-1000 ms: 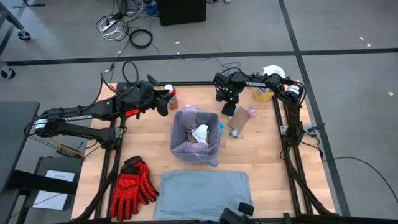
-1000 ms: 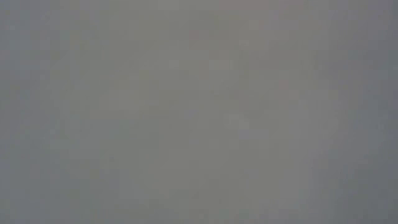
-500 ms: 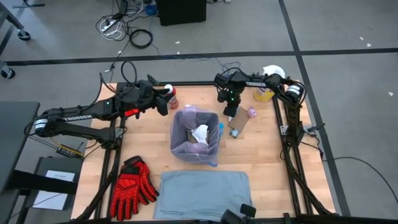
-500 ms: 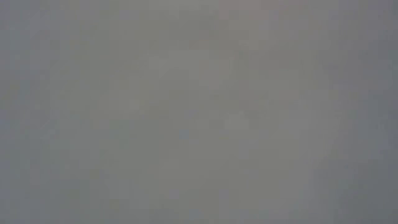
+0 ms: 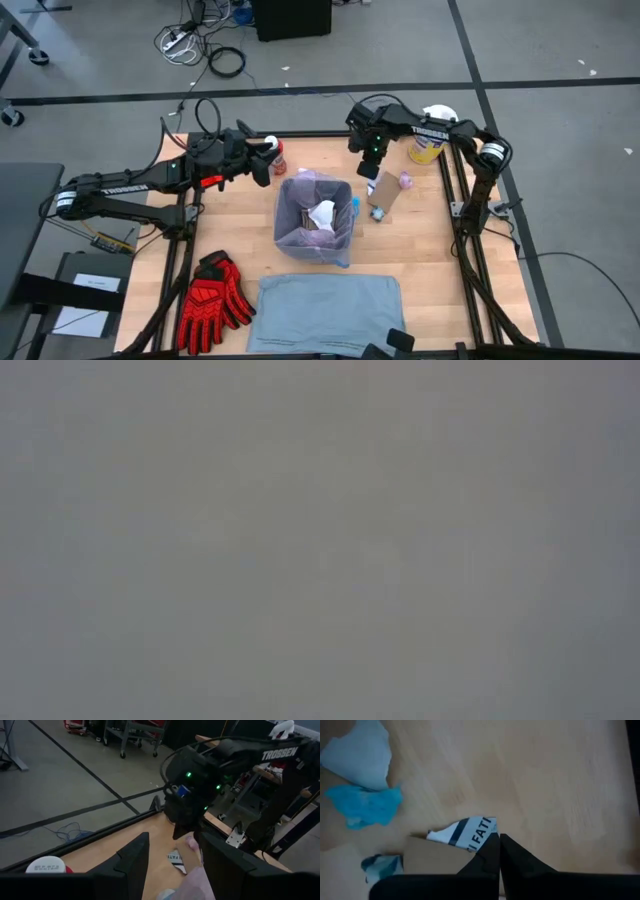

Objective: Place trash/remove bag and relplace
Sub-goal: Put the pink plastic material into the trash bin

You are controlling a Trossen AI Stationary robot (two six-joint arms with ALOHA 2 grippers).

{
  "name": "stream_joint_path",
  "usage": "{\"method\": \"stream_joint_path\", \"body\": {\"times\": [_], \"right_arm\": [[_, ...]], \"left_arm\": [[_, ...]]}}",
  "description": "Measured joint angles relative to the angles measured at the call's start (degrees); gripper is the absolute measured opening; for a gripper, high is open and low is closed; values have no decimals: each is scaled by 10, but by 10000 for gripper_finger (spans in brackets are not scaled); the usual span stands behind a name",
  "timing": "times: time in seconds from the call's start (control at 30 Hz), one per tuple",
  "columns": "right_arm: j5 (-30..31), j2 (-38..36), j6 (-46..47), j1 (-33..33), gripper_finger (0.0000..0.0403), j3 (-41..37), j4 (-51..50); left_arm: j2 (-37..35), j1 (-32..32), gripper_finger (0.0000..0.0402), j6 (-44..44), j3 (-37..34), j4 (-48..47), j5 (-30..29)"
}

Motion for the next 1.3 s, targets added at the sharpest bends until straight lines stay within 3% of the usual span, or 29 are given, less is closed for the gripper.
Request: {"method": "stream_joint_path", "body": {"times": [0.23,0.47,0.6,0.73,0.87,1.07,1.17,1.3], "right_arm": [[26,4,0,-21,27,-9,-41],[45,5,32,-56,163,-47,-153],[45,5,73,-67,243,-90,-147],[22,5,92,-70,283,-136,-114],[20,5,105,-70,274,-175,-101],[21,5,119,-70,211,-214,-105],[21,5,124,-67,166,-218,-107],[17,5,130,-60,75,-213,-113]], "left_arm": [[0,0,183,3,0,-5,0],[0,0,183,4,0,-38,8],[0,0,183,19,0,-53,9],[0,0,183,34,0,-53,9],[0,0,183,52,0,-53,9],[0,5,183,62,0,-52,9],[0,10,183,62,0,-52,9],[0,17,183,62,0,-52,9]]}}
